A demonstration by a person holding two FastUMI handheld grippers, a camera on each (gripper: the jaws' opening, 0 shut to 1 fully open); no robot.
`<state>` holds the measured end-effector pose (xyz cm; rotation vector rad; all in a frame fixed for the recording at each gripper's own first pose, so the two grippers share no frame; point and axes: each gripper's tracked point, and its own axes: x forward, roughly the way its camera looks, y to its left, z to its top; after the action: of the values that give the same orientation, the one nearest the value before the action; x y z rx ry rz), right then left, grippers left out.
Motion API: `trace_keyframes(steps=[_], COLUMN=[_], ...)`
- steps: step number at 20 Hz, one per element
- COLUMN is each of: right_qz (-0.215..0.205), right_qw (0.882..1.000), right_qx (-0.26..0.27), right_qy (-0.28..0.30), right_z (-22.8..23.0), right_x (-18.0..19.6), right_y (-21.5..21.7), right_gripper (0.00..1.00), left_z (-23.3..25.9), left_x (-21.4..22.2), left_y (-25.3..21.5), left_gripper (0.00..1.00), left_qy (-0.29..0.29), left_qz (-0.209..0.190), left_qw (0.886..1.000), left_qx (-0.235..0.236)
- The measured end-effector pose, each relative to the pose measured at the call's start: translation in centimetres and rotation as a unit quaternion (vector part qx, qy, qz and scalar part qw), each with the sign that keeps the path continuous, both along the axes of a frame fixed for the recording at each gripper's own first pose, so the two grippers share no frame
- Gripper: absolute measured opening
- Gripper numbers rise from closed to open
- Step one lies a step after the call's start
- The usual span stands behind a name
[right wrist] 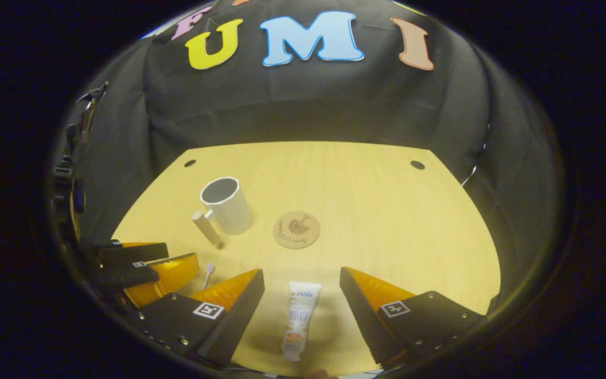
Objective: Put the toothbrush and toothpaste on the desktop into the cup, then pick up the cup and place it on the coaster on the desktop.
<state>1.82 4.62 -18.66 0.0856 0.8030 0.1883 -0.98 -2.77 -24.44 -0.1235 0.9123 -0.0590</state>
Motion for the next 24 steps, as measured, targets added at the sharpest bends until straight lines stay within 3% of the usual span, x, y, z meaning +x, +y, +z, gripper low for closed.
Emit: trace_keyframes(steps=[1,2,9,10,13,18,19,20,24], right_qz=[0.006,0.011,0.004,0.005,0.006,0.009,0.009,0.009,0.019], right_qw=[1.000,0.999,0.990,0.988,0.980,0.971,0.970,0.969,0.966], right_qx=[0.000,0.001,-0.009,-0.009,-0.015,-0.006,-0.002,0.001,-0.001], right_qy=[0.019,0.033,0.137,0.154,0.198,0.239,0.245,0.248,0.258], right_z=[-0.7,-1.3,-5.5,-6.1,-7.6,-8.9,-9.0,-9.2,-9.7], right_x=[-0.2,-0.4,-1.9,-2.3,-3.3,-4.0,-3.9,-4.0,-4.1], right_y=[0.2,0.5,-0.2,-0.2,-0.2,0.3,0.4,0.6,0.9], right_gripper=[0.93,0.93,0.94,0.94,0.94,0.94,0.94,0.94,0.94], left_z=[-1.2,-2.1,-6.3,-6.5,-7.2,-8.5,-8.7,-8.9,-9.3], left_x=[-0.7,-1.2,-2.8,-3.1,-3.9,-5.1,-5.3,-5.4,-5.5], left_y=[-0.1,-0.2,0.1,0.1,-0.2,-0.6,-0.7,-0.7,-0.3], left_gripper=[0.86,1.00,1.00,0.95,0.95,0.95,0.87,0.95,0.89], left_qy=[0.032,0.060,0.173,0.187,0.223,0.258,0.264,0.269,0.276], left_qz=[0.000,0.002,0.000,-0.001,0.000,0.002,0.004,0.005,0.005], left_qw=[0.999,0.998,0.985,0.982,0.975,0.966,0.965,0.963,0.961], left_qx=[-0.003,-0.006,0.003,0.005,0.003,0.009,0.008,0.008,0.022])
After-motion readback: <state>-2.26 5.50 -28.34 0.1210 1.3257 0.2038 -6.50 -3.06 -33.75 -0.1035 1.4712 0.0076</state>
